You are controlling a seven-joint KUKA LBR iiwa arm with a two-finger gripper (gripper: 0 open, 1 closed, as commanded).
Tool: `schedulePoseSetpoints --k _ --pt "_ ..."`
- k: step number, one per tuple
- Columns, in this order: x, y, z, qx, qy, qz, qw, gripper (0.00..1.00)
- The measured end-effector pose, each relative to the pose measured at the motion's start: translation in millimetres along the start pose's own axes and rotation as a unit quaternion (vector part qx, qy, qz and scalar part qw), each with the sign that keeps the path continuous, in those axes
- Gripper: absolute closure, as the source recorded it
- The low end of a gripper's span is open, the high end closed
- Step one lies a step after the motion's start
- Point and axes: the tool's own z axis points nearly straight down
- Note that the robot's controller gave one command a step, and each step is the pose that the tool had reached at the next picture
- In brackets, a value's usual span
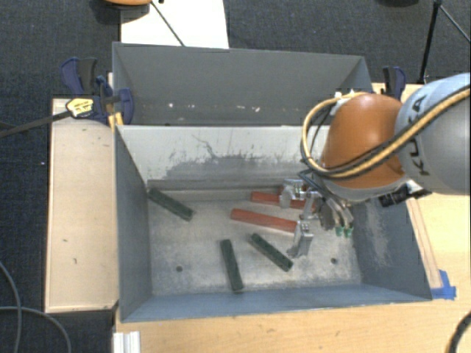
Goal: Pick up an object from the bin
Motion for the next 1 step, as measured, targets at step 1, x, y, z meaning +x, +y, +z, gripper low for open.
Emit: schedulePoseSetpoints --k 1 --pt "19.7 -24.9 45.2 0.001 0.0036 0.031 0.9995 0.00"
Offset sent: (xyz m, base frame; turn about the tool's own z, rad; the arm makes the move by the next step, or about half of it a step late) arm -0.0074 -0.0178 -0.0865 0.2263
